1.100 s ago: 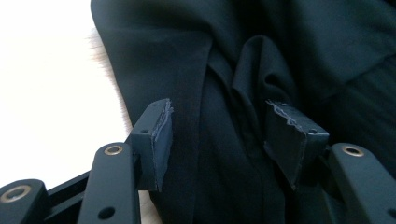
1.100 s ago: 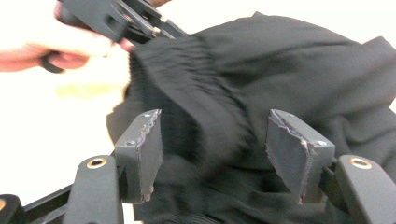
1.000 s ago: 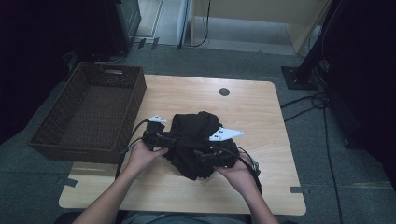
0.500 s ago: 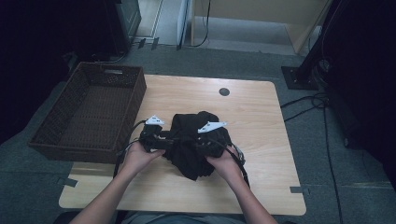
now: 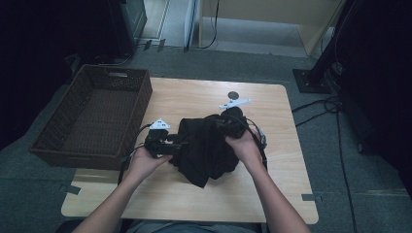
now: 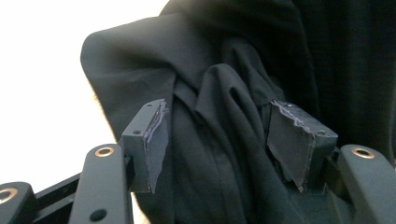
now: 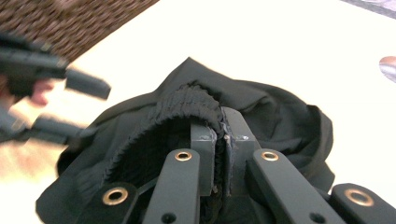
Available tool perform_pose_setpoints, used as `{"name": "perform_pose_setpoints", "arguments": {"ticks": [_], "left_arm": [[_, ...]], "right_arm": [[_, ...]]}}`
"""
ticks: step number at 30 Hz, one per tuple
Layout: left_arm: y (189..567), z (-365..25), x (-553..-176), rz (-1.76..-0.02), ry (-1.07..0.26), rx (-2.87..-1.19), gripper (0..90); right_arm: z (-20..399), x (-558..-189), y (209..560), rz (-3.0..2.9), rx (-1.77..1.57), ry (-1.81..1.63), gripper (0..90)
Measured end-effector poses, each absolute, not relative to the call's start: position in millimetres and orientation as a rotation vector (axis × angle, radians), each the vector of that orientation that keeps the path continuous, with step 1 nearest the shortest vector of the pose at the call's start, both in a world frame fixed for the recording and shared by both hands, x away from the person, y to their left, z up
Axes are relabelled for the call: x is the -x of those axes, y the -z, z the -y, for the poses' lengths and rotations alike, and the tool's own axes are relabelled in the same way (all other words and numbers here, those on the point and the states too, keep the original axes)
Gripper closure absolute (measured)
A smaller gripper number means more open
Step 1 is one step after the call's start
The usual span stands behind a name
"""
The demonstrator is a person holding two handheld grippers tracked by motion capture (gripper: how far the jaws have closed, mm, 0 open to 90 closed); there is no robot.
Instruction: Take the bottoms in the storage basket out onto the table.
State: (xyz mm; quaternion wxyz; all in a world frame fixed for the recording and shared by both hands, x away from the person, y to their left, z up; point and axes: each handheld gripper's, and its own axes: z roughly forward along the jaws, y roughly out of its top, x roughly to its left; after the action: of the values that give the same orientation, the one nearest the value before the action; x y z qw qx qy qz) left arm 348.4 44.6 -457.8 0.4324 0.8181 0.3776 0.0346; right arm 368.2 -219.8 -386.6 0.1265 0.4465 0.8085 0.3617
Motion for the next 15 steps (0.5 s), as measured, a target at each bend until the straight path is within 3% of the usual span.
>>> {"name": "perform_pose_setpoints", "arguments": {"ticks": [6,15], "left_arm": [[459,-37,-346,-0.911,-0.069,-2.06,38.0],[458,-27,-343,-0.885,-0.033,-2.078,38.3]], "right_arm": [[236,-399,385,-2.312,-1.344,-0.98,84.5],[256,-427,438,-2.288,-1.477,-0.931,82.9]]}}
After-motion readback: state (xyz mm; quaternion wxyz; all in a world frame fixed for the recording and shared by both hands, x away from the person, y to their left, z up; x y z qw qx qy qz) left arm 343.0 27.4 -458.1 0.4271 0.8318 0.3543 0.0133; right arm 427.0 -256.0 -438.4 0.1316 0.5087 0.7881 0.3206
